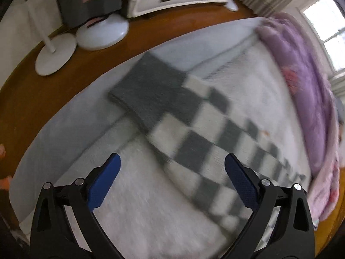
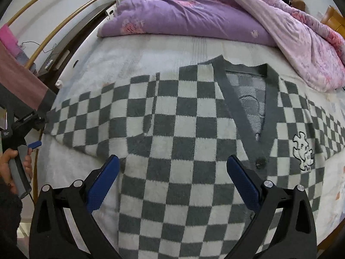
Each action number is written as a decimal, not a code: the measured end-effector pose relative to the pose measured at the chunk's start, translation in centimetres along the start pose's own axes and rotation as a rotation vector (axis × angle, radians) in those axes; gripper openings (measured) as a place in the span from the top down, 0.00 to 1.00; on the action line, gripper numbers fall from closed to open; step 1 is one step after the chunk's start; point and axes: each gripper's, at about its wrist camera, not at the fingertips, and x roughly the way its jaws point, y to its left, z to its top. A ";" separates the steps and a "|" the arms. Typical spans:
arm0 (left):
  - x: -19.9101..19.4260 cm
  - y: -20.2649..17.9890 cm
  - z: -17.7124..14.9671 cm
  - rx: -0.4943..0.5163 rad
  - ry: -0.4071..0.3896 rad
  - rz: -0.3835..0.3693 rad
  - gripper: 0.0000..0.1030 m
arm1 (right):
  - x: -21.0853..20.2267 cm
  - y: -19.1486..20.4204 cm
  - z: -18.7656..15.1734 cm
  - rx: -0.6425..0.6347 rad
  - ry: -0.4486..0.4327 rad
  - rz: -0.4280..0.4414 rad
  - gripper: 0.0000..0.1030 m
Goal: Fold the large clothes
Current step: 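Grasp a sleeve cuff with the left gripper while the right gripper grasps the other cuff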
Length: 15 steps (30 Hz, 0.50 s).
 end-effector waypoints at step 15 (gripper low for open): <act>2.4 -0.7 1.8 0.093 -0.076 0.010 0.91 | 5.8 -0.9 0.3 0.007 0.054 0.016 0.13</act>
